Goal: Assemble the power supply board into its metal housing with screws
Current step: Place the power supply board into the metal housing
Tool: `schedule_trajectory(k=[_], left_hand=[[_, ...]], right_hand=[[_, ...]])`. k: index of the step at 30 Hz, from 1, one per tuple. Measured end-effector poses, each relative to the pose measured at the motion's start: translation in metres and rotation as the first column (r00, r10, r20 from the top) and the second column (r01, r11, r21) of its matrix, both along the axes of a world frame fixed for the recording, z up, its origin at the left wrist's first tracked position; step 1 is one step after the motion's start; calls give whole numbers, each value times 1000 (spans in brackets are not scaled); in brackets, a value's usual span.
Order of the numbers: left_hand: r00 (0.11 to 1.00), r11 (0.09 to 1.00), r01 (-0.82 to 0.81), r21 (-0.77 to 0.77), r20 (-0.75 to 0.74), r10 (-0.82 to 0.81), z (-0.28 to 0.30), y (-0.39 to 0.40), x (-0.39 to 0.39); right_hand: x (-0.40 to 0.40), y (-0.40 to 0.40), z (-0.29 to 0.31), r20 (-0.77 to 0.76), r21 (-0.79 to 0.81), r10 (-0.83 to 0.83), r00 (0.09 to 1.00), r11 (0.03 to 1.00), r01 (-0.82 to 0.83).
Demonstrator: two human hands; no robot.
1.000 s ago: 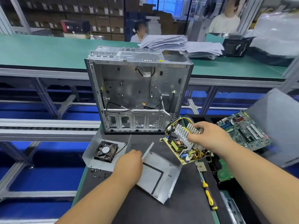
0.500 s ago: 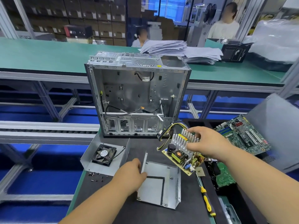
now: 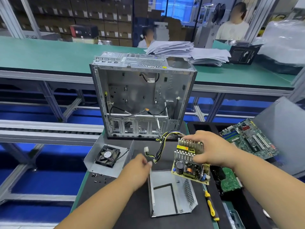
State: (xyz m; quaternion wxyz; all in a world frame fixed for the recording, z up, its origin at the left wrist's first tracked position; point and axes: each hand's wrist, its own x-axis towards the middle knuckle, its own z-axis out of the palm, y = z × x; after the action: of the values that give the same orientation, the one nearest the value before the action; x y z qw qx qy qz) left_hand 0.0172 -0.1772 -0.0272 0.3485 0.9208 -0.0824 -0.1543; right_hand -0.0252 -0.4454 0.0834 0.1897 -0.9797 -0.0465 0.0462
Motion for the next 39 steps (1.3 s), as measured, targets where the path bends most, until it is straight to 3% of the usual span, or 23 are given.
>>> schedule_trajectory(k=[4,7,9,15,22,29,31,36,39], left_hand=[[982,922,-177,-345,2,189,23,-13,25],[946,805,-279,-524,-294,137,41,-30,44],[914,793,-313,-523,-391,103,51,-42,56],[949,827,-262,-497,-288,128,63,-59,68],[956,811,-241,-533,-276,103,62,-55,59],[967,885,-224,-408,-202,152,56,-37,73],[948,863,-286,-416,-252,193,58,-32,82],[919,673,-394,-626,-284,274,72,-26,123],[925,738,-375,-561,-171,340,77,-25,144]], right_hand=[[-1,2,-3,17,1,27,999,1000,-27],[-3,4,-4,14,1,38,999,999,-38],[-4,4,-5,14,11,38,999,999,-39],[-9,2,-11,29,58,5,1000,998,-6],[-9,-3,-15,64,84,-63,996,995,58],[-8,-12,-14,64,92,-62,996,994,56],[-7,-14,-13,72,83,-52,996,995,45],[-2,-15,-10,81,79,-50,995,996,44],[1,-13,-8,101,93,-37,994,995,27]])
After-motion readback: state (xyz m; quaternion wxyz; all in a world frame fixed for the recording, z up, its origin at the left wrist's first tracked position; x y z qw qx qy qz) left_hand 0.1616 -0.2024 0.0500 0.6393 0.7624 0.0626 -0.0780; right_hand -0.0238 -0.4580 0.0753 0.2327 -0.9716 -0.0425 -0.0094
